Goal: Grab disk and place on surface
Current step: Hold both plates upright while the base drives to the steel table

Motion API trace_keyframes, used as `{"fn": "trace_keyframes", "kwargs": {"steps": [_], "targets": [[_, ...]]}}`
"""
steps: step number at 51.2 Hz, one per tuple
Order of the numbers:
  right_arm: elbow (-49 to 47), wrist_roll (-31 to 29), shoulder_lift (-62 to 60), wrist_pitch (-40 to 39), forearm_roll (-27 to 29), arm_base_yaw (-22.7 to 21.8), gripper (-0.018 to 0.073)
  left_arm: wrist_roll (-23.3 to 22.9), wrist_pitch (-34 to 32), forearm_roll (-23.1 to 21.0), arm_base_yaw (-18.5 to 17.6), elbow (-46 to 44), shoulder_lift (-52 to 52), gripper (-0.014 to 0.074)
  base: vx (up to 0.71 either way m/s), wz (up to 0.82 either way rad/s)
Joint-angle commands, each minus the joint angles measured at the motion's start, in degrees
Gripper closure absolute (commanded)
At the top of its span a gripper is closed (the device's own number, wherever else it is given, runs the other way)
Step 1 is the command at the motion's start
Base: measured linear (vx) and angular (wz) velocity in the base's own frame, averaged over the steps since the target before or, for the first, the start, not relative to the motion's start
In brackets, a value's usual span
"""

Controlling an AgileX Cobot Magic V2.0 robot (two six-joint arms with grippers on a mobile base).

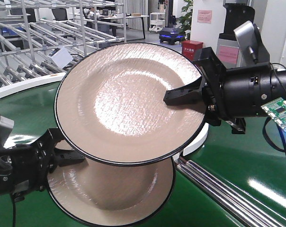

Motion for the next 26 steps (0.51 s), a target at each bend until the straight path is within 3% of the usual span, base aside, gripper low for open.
{"fn": "trace_keyframes", "kwargs": {"steps": [1,26], "targets": [[-2.5,0.2,-2.3,-4.5,5.9,-0.2,0.0567,-1.0,-0.5,-5.1,-0.3,-2.0,-2.0,0.0595,0.0,0.0],[-2.5,0.2,-2.3,-4.5,5.9,-0.2,0.0567,-1.0,-0.5,-5.1,-0.3,-2.0,-2.0,0.0595,0.0,0.01]]}}
